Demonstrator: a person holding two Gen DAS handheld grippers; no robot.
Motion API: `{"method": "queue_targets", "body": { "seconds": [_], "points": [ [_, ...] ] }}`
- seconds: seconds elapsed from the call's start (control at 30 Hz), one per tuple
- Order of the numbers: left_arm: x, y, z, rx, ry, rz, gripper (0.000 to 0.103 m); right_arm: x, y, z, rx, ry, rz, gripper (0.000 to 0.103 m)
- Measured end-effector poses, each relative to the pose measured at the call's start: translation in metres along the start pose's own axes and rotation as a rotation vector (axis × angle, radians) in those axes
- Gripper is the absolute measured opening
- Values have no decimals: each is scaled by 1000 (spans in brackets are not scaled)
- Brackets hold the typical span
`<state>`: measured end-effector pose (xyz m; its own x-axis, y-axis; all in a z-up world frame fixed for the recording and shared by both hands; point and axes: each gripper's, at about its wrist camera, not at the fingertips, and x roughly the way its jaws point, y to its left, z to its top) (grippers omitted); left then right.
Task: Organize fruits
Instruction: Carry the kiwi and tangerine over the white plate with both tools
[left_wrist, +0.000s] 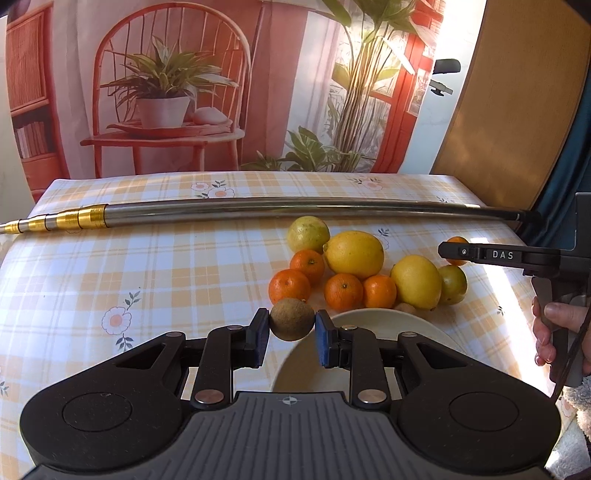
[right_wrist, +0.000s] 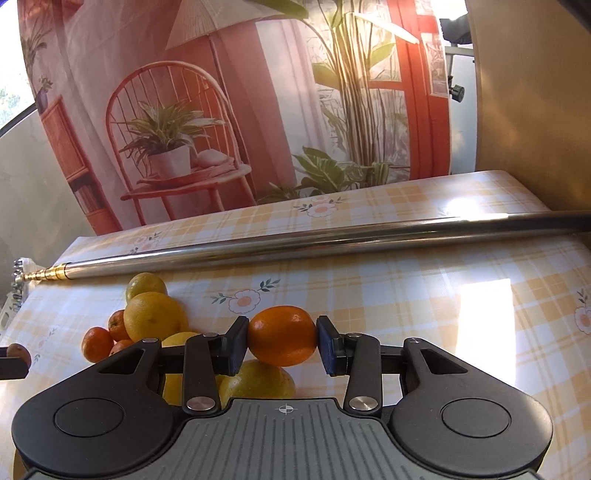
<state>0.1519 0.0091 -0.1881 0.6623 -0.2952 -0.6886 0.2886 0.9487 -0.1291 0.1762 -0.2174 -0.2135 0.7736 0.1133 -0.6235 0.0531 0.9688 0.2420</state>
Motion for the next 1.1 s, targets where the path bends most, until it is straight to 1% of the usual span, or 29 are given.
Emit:
{"method": "queue_targets", "body": {
  "seconds": [0.13,0.27,0.47,0.57,0.77,0.97,1.1],
  "points": [
    [-10,-6,-12,1,4,-8,28,-24,10,-7,-18,-24,13,36],
    [-17,-11,-25,-1,13,-20,28,-45,25,-19,-43,-28,50,36],
    [-26,-16,-44,0,28,-26,28,-62,50,-45,-68,13,108,36],
    [-30,-18,-51,5,36,-24,28,-67,55,-56,-38,44,137,36],
    [-29,-20,-60,5,63,-35,28,-78,68,-72,-66,68,139,36],
    [-21,-28,-65,47,86,-21,28,-81,80,-81,-136,92,130,36],
    [-18,-34,-70,93,89,3,28,-80,85,-83,-169,102,125,36]
  ]
}}
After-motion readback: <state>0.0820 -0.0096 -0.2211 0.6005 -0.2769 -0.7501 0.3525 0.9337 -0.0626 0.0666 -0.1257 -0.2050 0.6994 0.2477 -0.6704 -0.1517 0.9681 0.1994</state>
